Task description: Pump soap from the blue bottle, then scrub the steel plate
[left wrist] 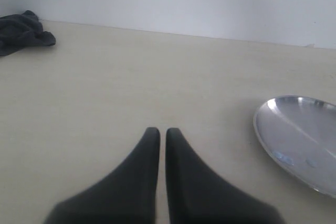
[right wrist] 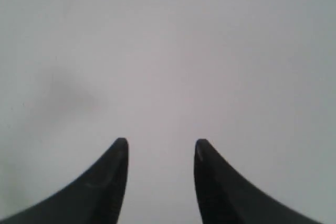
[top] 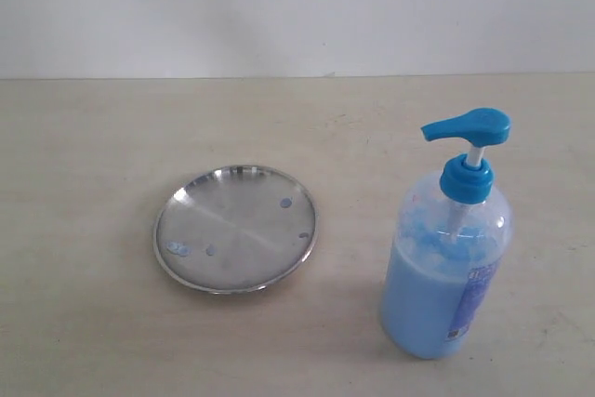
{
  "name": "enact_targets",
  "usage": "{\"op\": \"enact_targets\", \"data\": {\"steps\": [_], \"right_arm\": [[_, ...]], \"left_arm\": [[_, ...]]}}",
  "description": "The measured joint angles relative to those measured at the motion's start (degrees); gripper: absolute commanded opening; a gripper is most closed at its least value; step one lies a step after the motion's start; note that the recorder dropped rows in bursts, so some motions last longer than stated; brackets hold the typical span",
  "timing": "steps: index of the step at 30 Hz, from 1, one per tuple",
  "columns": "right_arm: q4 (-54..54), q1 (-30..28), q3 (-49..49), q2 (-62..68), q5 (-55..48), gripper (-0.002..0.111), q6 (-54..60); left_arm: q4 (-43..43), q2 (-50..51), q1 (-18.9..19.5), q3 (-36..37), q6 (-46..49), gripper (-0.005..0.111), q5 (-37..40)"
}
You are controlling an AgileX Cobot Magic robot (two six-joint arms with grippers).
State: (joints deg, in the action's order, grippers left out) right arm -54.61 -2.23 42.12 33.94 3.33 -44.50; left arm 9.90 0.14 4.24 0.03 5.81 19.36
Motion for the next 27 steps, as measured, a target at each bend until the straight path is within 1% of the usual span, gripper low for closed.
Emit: {"op": "enact_targets", "data": {"steps": [4,7,10,13,15,18,21,22,24,27], "right_arm": [[-2.40,0.00,-2.49,7.42,-1.48,0.057,-5.45],[-3.04,2.48,-7.20,12.43,-1.62,0.060,-6.47],[-3.60,7.78,-12.04,16.80,-1.95,0.059,-4.38],[-3.97,13.34,-15.82,18.92,-3.88,0.059,0.39],[-4.05,17.23,-16.89,18.95,-7.31,0.059,2.07],[-1.95,22.34,-17.19,16.16,-15.74,0.059,3.00],[4.76,26.81,-17.19,11.66,-24.08,0.059,7.18],[8.62,28.23,-17.19,9.84,-26.65,0.059,9.75],[18.87,30.83,-17.19,6.63,-30.71,0.059,15.83],[38.35,34.37,-17.19,2.42,-36.48,0.059,30.50]], "left_arm": [[0.00,0.00,0.00,0.00,0.00,0.004,0.00],[0.00,0.00,0.00,0.00,0.00,0.004,0.00],[0.00,0.00,0.00,0.00,0.00,0.004,0.00],[0.00,0.00,0.00,0.00,0.00,0.004,0.00],[0.00,0.00,0.00,0.00,0.00,0.004,0.00],[0.00,0.00,0.00,0.00,0.00,0.004,0.00],[0.00,0.00,0.00,0.00,0.00,0.004,0.00],[0.00,0.00,0.00,0.00,0.00,0.004,0.00],[0.00,0.00,0.00,0.00,0.00,0.004,0.00],[0.00,0.00,0.00,0.00,0.00,0.004,0.00]]}}
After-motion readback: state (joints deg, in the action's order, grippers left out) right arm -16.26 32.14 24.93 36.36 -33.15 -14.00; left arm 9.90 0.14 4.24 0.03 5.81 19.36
